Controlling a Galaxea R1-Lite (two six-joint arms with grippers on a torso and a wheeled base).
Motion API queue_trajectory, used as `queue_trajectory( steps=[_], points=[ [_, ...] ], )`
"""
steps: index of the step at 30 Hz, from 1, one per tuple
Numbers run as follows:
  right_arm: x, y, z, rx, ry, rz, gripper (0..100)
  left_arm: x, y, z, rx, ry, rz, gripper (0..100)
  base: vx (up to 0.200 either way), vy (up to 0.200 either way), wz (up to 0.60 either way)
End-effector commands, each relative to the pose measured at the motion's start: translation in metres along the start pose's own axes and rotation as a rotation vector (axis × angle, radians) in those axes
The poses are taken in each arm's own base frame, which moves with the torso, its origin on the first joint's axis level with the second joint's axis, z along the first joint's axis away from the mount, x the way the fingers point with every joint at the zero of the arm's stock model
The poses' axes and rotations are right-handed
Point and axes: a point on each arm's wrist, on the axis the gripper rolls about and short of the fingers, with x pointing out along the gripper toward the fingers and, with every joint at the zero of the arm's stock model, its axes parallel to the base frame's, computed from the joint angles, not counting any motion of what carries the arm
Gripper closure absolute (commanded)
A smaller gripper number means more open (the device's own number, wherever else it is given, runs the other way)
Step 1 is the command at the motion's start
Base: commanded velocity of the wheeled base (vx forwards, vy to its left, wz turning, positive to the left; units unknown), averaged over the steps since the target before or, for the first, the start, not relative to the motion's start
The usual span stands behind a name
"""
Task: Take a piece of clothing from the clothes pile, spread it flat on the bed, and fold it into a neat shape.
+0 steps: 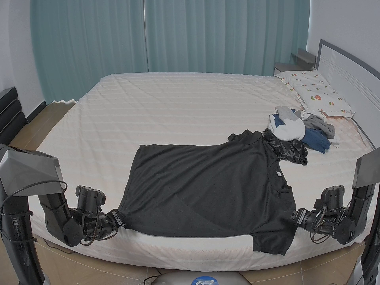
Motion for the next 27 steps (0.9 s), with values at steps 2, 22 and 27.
queue_trajectory(
  steps=[2, 22, 27],
  points=[
    [0.032, -0.010, 0.002, 0.020, 0.032, -0.033, 0, 0.000, 0.001, 0.005, -0.029, -0.007, -0.009, 100, 0.000, 0.000, 0.00],
    [0.048, -0.029, 0.032, 0.118, -0.025, 0.007, 100, -0.002, 0.004, 0.011, -0.045, -0.027, -0.008, 100, 0.000, 0.000, 0.00],
    [0.050, -0.028, 0.049, 0.220, -0.090, 0.047, 100, -0.001, 0.005, 0.010, -0.046, -0.022, -0.004, 100, 0.000, 0.000, 0.00]
  ],
)
